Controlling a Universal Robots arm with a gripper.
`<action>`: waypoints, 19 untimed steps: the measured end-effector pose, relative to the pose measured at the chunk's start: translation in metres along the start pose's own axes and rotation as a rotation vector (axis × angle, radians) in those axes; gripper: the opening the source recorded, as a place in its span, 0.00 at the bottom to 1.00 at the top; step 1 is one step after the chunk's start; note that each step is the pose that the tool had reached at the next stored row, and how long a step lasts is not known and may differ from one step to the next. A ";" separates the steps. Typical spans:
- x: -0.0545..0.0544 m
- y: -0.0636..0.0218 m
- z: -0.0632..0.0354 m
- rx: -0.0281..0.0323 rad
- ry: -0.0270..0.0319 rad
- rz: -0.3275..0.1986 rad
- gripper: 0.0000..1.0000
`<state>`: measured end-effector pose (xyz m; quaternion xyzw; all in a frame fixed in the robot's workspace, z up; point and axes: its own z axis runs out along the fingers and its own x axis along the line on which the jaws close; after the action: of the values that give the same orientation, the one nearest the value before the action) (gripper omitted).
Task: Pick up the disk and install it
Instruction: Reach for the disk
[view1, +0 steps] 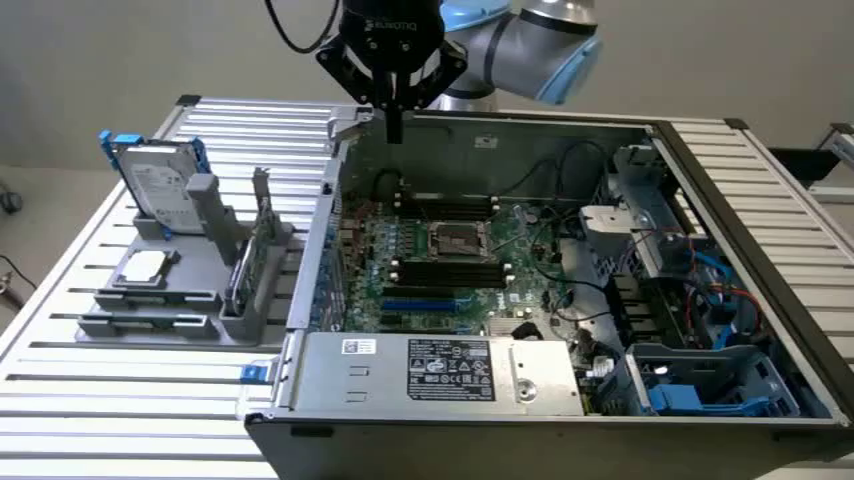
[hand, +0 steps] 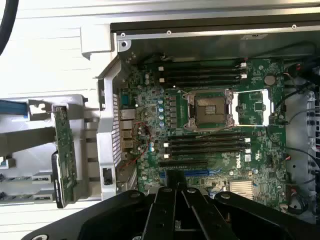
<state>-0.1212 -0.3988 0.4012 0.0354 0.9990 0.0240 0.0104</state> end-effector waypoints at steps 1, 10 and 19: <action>0.000 0.0000 -0.0001 0.0000 0.0000 0.000 0.11; 0.000 0.0000 -0.0007 0.0002 -0.0014 0.000 0.11; 0.001 -0.0001 -0.0005 0.0002 -0.0014 0.000 0.11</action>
<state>-0.1225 -0.3988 0.4017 0.0355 0.9990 0.0239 0.0111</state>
